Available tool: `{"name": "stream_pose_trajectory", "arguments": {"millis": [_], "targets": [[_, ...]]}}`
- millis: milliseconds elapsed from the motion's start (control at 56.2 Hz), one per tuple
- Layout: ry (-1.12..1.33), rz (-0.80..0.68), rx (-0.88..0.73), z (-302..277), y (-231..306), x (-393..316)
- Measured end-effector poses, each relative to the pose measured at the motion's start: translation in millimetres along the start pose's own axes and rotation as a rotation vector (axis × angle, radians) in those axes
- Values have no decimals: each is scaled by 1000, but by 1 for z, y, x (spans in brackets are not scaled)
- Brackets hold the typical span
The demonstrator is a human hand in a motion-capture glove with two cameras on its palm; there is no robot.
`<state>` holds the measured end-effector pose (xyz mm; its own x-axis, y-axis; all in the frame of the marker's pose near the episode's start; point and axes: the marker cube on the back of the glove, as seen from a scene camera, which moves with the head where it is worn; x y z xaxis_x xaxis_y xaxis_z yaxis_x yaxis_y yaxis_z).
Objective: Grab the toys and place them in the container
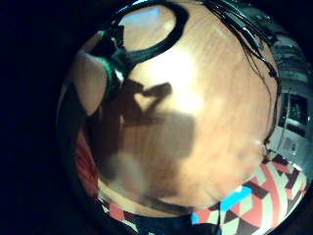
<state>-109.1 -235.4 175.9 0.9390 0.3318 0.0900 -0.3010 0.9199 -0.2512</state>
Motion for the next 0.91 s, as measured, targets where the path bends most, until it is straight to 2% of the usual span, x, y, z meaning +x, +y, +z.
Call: {"name": "stream_pose_trajectory", "arguments": {"millis": [231,427,676,908], "targets": [[222,48,-52,-11,17,40],[189,52,-44,-4,27,62],[100,-2,136,-8,27,76],[-35,-122,282,-32,41,75]]}}
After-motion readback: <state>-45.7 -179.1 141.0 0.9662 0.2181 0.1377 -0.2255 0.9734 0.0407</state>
